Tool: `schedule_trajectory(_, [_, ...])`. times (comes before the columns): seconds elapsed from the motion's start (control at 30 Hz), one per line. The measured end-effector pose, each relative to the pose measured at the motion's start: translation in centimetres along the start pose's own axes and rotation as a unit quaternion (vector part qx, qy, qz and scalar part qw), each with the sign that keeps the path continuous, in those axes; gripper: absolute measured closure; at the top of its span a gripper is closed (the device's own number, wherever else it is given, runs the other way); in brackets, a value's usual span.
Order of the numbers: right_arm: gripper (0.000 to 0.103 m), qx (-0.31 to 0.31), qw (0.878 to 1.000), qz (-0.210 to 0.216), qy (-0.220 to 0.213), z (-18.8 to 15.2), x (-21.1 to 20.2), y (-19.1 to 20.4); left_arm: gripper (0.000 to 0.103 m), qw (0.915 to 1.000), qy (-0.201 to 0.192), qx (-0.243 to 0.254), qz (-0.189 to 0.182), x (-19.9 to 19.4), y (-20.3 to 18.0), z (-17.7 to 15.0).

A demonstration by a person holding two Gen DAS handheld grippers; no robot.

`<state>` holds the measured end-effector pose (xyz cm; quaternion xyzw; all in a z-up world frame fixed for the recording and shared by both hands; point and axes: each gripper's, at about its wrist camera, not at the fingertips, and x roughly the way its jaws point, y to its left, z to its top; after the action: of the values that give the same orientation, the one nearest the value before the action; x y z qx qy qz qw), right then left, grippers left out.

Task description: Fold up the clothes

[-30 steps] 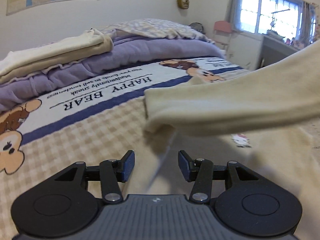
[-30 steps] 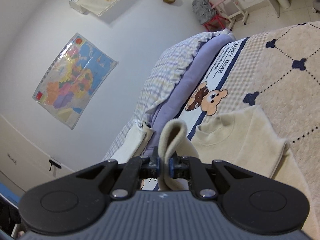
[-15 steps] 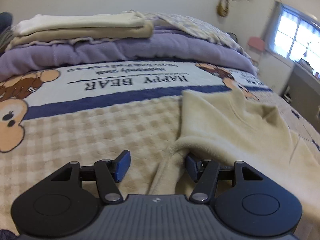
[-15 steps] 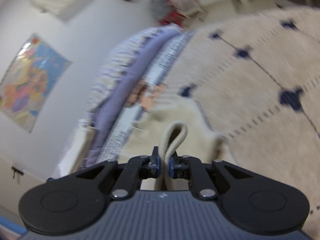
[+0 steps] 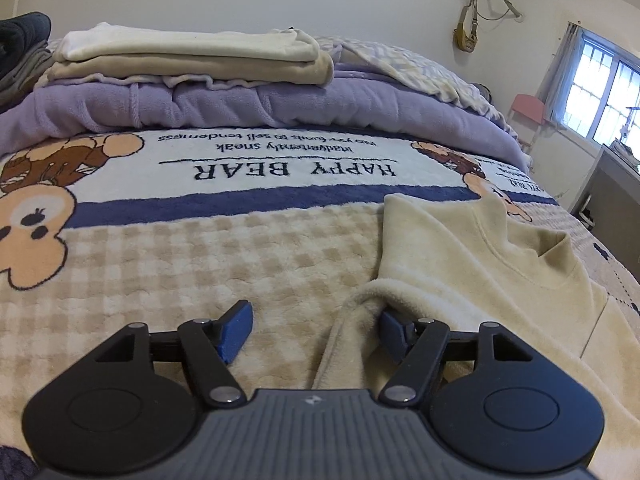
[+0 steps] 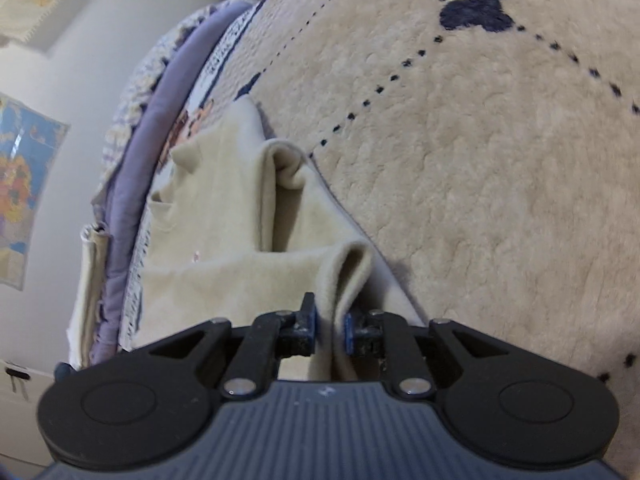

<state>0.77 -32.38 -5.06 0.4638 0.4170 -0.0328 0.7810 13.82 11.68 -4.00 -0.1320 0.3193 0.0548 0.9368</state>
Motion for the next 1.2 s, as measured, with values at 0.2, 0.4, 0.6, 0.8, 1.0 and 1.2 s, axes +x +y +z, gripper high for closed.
schedule_trajectory(0.2, [0.071,-0.013,1.0,0.007,0.006,-0.2,-0.9,0.1,0.03,0.9998,0.017,-0.006,-0.006,-1.0,0.5,-0.1])
schedule_trajectory(0.4, [0.071,-0.01,1.0,0.007,0.012,-0.8,-1.5,-0.2,0.03,0.9994,0.032,0.009,0.008,-1.8,0.6,-0.2])
schedule_trajectory(0.6, [0.071,-0.007,1.0,0.011,0.019,-1.9,-2.3,-0.8,0.03,0.9981,0.02,0.059,-0.005,-1.7,-0.8,-0.1])
schedule_trajectory(0.8, [0.075,-0.013,1.0,0.007,0.02,-2.7,-2.5,-0.8,0.05,0.9915,-0.01,0.123,-0.042,-0.7,-2.5,0.8])
schedule_trajectory(1.0, [0.086,-0.021,1.0,0.007,0.02,-2.6,-2.4,-0.6,0.063,0.967,-0.012,0.244,-0.073,-0.1,-4.0,0.8])
schedule_trajectory(1.2, [0.086,-0.022,1.0,0.005,0.022,-2.6,-2.1,-0.6,0.06,0.9363,-0.034,0.331,-0.114,-0.4,-4.3,0.8])
